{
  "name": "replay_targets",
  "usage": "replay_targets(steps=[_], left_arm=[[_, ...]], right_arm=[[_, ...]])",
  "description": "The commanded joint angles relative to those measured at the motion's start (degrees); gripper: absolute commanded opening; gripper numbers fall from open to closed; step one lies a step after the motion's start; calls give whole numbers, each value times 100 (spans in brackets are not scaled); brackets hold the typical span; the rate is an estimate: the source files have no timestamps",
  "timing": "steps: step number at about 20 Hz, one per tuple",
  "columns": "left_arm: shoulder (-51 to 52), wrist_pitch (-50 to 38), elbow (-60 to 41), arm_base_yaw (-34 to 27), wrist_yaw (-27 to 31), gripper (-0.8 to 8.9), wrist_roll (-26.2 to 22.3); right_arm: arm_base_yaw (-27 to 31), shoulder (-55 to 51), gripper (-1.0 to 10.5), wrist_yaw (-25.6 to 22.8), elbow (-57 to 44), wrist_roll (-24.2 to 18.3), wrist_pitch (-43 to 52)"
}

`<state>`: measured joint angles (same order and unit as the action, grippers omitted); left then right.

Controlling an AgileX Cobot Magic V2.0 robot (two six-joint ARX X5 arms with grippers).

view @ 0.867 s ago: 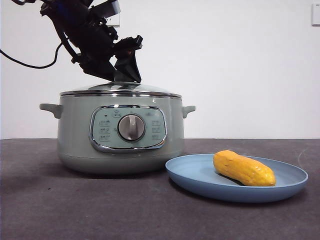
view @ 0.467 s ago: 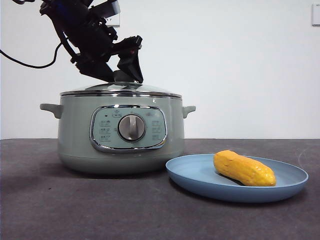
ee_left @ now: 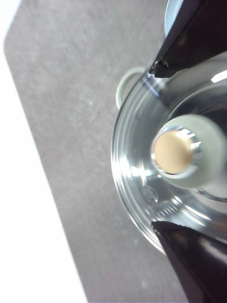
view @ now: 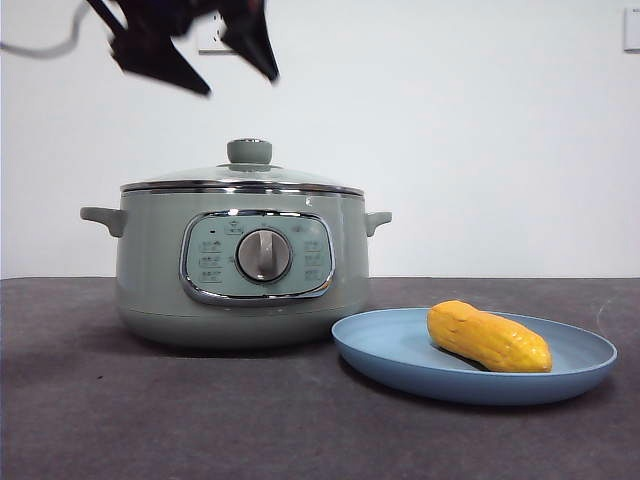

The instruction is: Take the corn out from the steamer,put the corn on the plate,close the lid

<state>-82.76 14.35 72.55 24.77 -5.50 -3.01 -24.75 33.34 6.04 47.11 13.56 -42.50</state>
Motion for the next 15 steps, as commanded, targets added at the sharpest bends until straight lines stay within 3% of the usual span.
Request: replay_targets(steps=[1,9,15], left_arm=[[509,544,-7,0,-87,542,33],[2048,2765,-7,24,-837,530,321],[2752,3965,-7,31,-1322,529,323]], right_arm=[[-11,-7,658,9,-55,-166,-26],[-11,28,657,664,-55,-570,-415],[-15,125,654,1115,-55,-616,-684]])
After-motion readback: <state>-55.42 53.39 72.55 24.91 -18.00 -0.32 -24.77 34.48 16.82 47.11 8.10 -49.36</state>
